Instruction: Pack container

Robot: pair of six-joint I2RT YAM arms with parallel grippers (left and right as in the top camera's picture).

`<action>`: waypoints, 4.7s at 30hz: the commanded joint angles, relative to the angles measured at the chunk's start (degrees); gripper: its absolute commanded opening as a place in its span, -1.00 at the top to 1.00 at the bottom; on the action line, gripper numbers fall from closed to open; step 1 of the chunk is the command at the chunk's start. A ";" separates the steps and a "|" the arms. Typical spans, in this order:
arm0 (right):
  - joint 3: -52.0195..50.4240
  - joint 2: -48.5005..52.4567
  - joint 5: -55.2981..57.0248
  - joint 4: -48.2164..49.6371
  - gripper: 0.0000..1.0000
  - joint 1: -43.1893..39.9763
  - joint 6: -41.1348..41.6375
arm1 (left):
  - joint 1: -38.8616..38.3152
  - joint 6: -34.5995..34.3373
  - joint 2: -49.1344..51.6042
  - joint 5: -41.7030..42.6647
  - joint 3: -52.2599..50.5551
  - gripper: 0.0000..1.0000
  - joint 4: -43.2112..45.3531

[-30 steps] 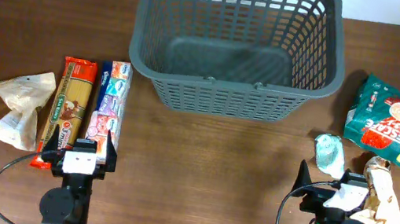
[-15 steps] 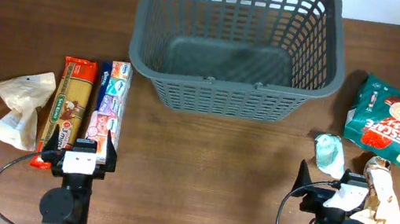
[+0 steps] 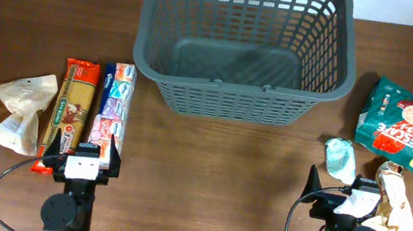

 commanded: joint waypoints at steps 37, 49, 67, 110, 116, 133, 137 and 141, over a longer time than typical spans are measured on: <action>20.90 19.91 -2.56 -7.89 -0.98 -0.50 0.09 | 0.37 -3.98 18.38 4.13 18.49 -0.99 -13.53; 79.43 55.28 -1.44 -41.40 -0.98 -0.48 -5.62 | 12.09 0.57 53.68 9.79 52.24 -0.99 -24.41; 93.31 80.35 -3.52 -51.58 -0.98 -24.79 1.95 | 15.96 0.59 70.07 13.90 58.47 -0.98 -25.09; 91.67 122.62 -14.38 -32.70 -0.99 -36.26 -4.39 | 15.96 0.59 71.58 13.92 58.47 -0.99 -25.09; 91.67 126.03 -16.98 -33.51 -0.99 -35.19 -5.84 | 15.96 0.59 71.58 13.92 58.47 -0.98 -25.09; 91.58 128.93 -17.88 -34.58 0.93 -36.50 -0.59 | 15.96 0.59 71.58 13.92 58.47 -0.98 -25.09; 91.58 127.58 -18.08 -34.58 0.92 -37.53 -0.63 | 15.96 0.59 71.58 13.92 58.47 -0.98 -25.09; 91.60 127.03 -18.78 -35.06 0.92 -38.47 -0.61 | 15.96 0.59 71.58 13.92 58.47 -0.98 -25.09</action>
